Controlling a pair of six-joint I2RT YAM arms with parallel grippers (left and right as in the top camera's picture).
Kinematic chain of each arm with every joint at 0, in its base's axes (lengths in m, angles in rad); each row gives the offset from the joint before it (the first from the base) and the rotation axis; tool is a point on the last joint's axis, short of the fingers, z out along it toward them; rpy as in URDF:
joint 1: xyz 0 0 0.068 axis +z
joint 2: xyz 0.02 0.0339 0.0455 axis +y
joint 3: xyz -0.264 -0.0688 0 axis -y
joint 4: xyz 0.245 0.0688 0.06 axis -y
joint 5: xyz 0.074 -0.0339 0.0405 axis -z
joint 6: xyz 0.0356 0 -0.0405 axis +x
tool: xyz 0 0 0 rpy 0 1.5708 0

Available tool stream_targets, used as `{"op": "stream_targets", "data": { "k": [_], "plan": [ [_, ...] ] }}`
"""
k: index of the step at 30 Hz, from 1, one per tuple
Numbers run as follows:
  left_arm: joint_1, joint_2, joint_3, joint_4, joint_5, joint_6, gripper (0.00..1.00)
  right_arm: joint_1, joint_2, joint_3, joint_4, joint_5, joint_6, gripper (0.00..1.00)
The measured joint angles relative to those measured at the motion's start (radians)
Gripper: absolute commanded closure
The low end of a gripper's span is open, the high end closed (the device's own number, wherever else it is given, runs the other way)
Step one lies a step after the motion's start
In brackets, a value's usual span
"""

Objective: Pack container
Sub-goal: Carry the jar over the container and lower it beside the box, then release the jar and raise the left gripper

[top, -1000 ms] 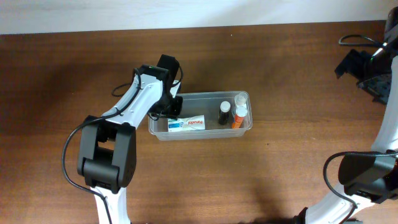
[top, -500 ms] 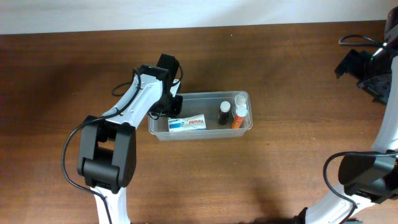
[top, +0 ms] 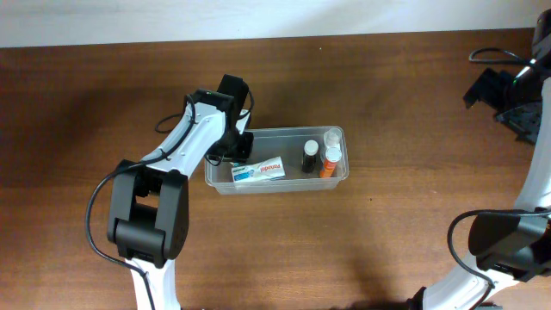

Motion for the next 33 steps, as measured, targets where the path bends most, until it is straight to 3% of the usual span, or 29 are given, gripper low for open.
{"op": "stream_targets", "data": {
  "k": [16,20,22,23,24,33],
  "plan": [
    [0.000,0.000,0.025,-0.061,0.000,0.000,0.52,0.000,0.000,0.000,0.000,0.000,0.001,0.02],
    [0.000,0.000,0.106,-0.124,-0.003,0.000,0.40,0.000,0.000,0.000,0.000,0.000,0.001,0.02],
    [0.000,0.000,0.167,-0.154,-0.004,0.006,0.23,0.000,0.000,0.000,0.000,0.000,0.000,0.02],
    [0.000,-0.001,0.199,-0.167,-0.005,0.010,0.06,0.000,0.000,0.000,0.000,0.000,0.000,0.02],
    [0.000,-0.002,0.227,-0.182,-0.004,0.010,0.01,0.000,0.000,0.000,0.000,0.000,0.000,0.02],
    [0.000,-0.089,0.422,-0.378,-0.010,0.012,0.01,0.000,0.000,0.000,0.000,0.000,0.000,0.02]
  ]
}}
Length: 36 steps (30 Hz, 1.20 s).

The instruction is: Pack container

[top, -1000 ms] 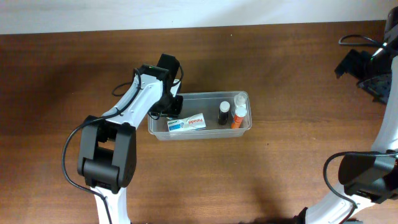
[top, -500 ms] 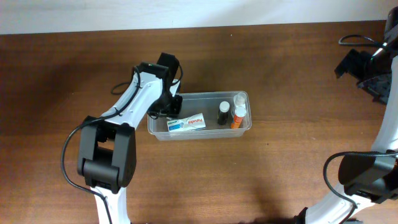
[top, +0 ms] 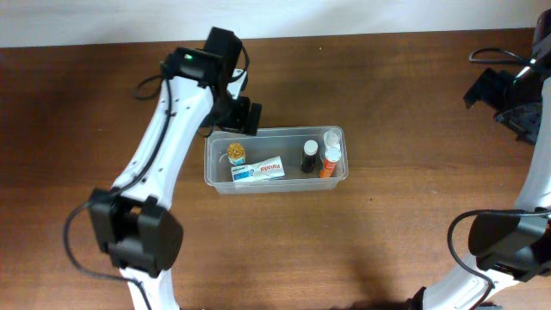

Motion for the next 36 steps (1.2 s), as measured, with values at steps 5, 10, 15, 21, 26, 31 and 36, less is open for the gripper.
{"op": "stream_targets", "data": {
  "k": [5,10,15,21,26,31,36],
  "plan": [
    [-0.008,-0.146,0.013,-0.109,-0.032,0.000,0.01,0.000,0.000,0.000,0.000,0.000,0.000,0.02],
    [-0.050,-0.317,0.022,-0.235,-0.007,0.000,0.01,0.000,0.000,0.000,0.000,0.000,0.000,0.02],
    [-0.086,-0.444,0.025,-0.286,0.045,0.000,0.01,0.000,0.000,0.000,0.000,0.000,0.000,0.02],
    [-0.088,-0.524,0.025,-0.286,0.075,0.000,0.01,0.000,0.000,0.000,0.000,0.000,0.000,0.02],
    [-0.088,-0.626,0.025,-0.286,0.089,0.000,0.01,0.000,0.000,0.000,0.000,0.000,0.000,0.01],
    [-0.080,-0.769,-0.022,-0.230,0.046,0.000,0.01,0.000,0.000,0.000,0.000,0.000,0.000,0.02],
    [0.041,-0.984,-0.288,0.089,-0.007,0.000,0.01,0.000,0.000,0.000,0.000,0.000,0.000,0.02]
  ]
}}
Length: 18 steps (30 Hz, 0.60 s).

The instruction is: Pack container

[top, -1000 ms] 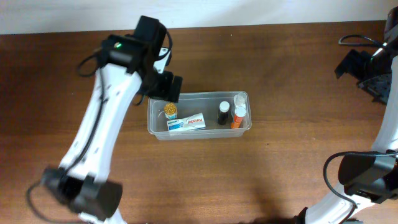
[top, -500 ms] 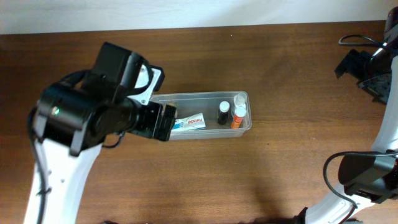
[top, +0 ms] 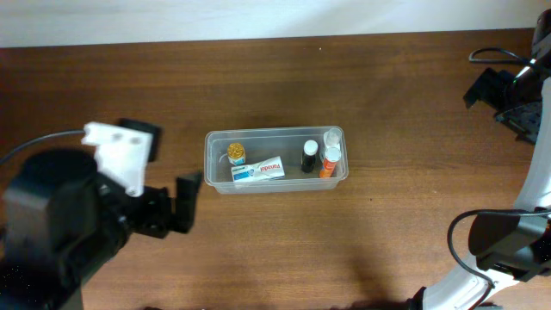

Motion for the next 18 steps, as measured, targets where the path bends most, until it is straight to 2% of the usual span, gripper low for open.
{"op": "stream_targets", "data": {
  "k": [7,13,18],
  "plan": [
    [0.240,-0.346,-0.579,0.467,0.023,0.000,0.01,0.000,0.000,0.000,0.000,0.000,0.000,0.02],
    [0.278,-0.589,-0.966,0.772,0.040,0.015,0.01,0.000,0.000,0.000,0.000,0.000,0.000,0.02],
    [0.312,-0.752,-1.221,1.009,0.066,0.033,0.01,0.000,0.000,0.000,0.000,0.000,0.000,0.02]
  ]
}}
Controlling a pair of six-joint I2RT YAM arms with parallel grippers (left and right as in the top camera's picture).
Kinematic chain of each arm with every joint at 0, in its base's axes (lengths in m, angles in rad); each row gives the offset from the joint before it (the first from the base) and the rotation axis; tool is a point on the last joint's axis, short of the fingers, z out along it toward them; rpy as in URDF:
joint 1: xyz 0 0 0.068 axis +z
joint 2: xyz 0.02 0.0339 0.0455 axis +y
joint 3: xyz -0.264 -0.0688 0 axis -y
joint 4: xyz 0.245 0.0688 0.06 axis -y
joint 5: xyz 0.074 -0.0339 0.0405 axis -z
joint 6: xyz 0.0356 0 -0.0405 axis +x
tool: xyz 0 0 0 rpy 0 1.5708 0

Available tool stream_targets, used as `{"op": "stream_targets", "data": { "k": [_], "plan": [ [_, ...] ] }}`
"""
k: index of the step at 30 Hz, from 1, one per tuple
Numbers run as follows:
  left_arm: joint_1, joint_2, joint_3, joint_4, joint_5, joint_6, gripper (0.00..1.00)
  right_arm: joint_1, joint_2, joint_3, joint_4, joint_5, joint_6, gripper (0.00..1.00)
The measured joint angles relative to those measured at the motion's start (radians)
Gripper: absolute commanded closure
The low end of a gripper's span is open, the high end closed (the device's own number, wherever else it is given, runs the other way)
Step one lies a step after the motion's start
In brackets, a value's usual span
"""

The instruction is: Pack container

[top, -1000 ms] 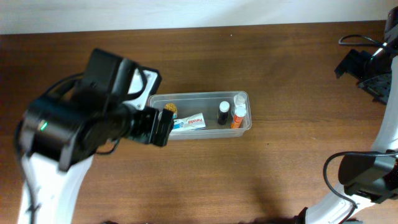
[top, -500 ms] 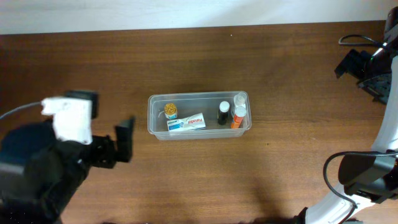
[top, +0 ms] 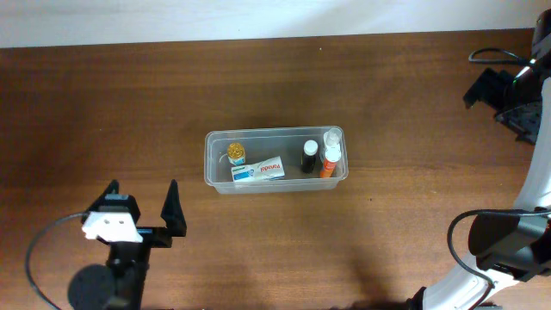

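A clear plastic container (top: 215, 138) sits mid-table. Inside it, from left to right, are a small yellow-topped jar (top: 236, 153), a flat toothpaste box (top: 259, 170), a black bottle (top: 309, 157), an orange bottle (top: 327, 164) and a clear-capped bottle (top: 331, 138). My left gripper (top: 142, 202) is at the front left, well away from the container. It points toward the far side of the table and is open with nothing between its fingers (top: 175, 211). My right gripper (top: 495, 90) hangs at the far right edge, and how its jaws stand cannot be made out.
The brown wooden table (top: 387, 224) meets a pale wall along its back edge. A black cable (top: 495, 53) lies at the back right near the right arm. Only the container stands on the table.
My left arm has gone from close under the camera, just left of the container, to the front-left corner, lower and farther from the container. The container, its contents and the right arm are unchanged.
My left gripper was first down at the container's left end, covering the spot where the yellow-topped jar now sits. Then it was behind the container's back-left corner with the jar showing inside. Later it was off to the left, and now it is open at the front left.
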Motion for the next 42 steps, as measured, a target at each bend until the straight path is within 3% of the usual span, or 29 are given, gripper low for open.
{"op": "stream_targets", "data": {
  "k": [7,18,31,37,42],
  "plan": [
    [0.023,-0.141,-0.218,0.238,0.023,0.004,0.01,0.000,0.000,0.000,0.000,0.000,0.000,0.02],
    [0.023,-0.260,-0.364,0.373,0.027,0.004,0.01,0.000,0.000,0.000,0.000,0.000,0.000,0.02],
    [0.023,-0.262,-0.480,0.364,0.008,0.023,0.01,0.000,0.000,0.000,0.000,0.000,0.001,0.02],
    [0.023,-0.263,-0.509,0.232,-0.012,0.027,0.01,0.000,0.000,0.000,0.000,0.000,0.000,0.02],
    [0.023,-0.263,-0.509,0.232,-0.026,0.027,0.01,0.000,0.000,0.000,0.000,0.000,0.000,0.02]
  ]
}}
